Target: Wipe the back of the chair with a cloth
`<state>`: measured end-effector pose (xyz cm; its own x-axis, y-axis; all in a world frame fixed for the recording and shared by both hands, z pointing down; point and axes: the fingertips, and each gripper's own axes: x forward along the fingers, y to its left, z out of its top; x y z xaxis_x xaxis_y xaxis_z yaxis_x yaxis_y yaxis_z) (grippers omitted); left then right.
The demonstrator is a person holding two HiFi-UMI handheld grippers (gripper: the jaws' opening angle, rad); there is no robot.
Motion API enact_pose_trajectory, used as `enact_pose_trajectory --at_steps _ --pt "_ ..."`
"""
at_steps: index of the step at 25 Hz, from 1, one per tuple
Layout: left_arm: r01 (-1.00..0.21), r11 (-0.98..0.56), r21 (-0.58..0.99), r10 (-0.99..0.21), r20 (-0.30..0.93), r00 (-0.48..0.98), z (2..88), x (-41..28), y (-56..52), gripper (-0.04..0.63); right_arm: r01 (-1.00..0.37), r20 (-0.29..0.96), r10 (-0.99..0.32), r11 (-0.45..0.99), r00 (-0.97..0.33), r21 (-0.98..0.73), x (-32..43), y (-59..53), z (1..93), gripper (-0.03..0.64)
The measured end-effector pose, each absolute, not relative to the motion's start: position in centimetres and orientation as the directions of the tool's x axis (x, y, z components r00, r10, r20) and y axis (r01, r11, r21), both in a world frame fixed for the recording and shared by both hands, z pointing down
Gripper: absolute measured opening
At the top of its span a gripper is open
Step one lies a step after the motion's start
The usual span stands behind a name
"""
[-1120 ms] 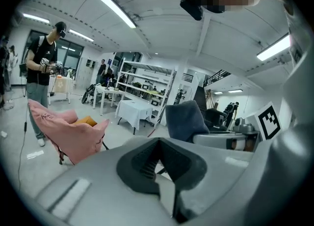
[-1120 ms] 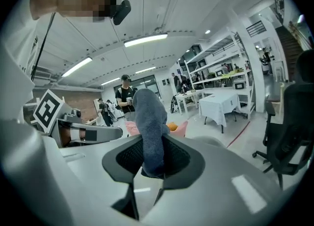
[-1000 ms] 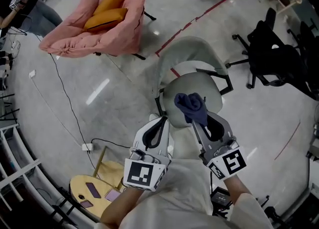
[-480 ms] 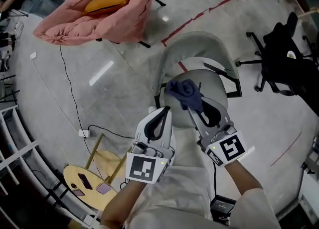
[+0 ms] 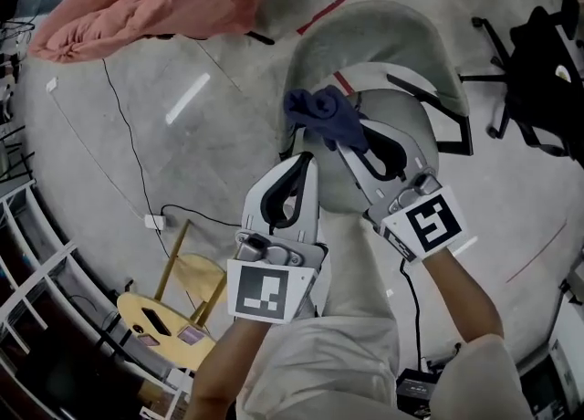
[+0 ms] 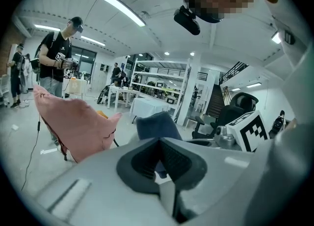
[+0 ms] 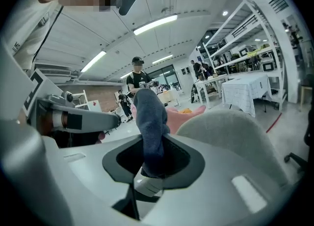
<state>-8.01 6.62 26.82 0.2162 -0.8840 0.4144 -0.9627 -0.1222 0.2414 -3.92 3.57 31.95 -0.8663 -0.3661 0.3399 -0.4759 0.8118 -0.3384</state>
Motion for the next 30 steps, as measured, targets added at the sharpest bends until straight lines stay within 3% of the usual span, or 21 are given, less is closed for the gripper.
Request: enact_pose_trajectory --at_steps 22,30 --pt "-0.963 -0.105 0.25 -0.872 0.443 0.21 33.4 -7.6 2.9 0.0 -0.447 0.341 -0.328 0.814 -0.881 -0.371 -8.3 -2.3 41.8 0.107" --pt "-0.96 -0.106 0.26 -0.862 0.456 0.219 33.9 -7.3 2.4 0.0 -0.49 0.338 -0.377 0.79 -0.862 -0.369 -8.8 -5.1 42.6 0.107"
